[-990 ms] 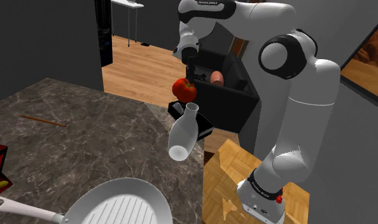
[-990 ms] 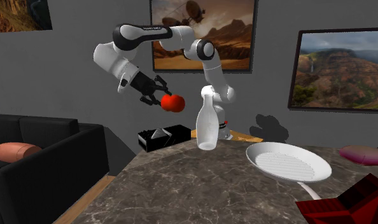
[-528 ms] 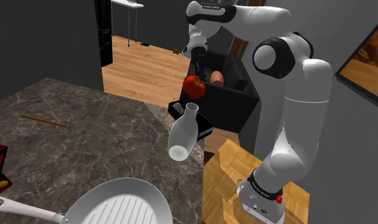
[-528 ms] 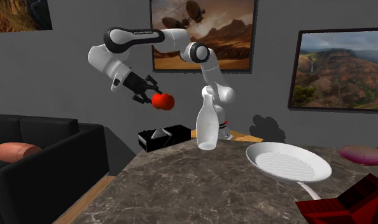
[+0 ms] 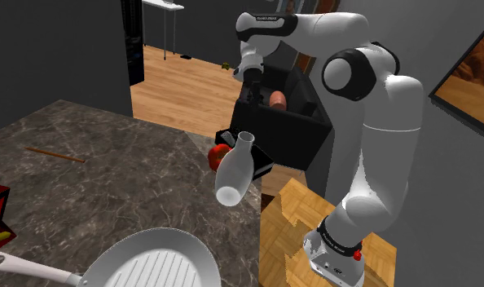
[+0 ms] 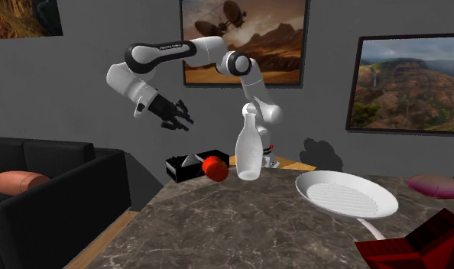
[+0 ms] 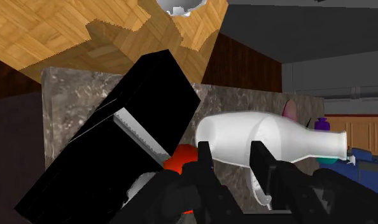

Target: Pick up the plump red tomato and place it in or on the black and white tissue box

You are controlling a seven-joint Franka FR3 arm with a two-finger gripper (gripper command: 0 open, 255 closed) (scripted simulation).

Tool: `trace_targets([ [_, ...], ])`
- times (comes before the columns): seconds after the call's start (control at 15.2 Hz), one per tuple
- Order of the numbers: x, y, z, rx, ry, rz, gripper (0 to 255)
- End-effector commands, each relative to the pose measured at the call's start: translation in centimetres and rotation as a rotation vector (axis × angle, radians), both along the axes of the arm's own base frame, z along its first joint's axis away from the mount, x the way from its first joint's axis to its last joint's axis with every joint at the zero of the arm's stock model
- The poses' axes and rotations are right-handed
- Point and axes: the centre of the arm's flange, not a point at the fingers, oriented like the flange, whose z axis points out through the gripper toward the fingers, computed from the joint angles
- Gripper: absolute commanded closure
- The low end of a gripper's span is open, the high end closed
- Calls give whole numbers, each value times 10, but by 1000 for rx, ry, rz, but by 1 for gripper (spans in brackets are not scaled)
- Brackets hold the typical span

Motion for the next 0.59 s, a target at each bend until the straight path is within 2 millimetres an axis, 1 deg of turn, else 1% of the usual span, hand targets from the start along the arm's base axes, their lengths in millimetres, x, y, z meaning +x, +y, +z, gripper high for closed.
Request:
trace_targets([
  [0.0, -7, 15, 2, -30, -49, 7, 0],
  [0.26, -36, 77, 1, -152, -243, 37, 0],
  [0.53, -66, 137, -13, -273, -437, 67, 0],
])
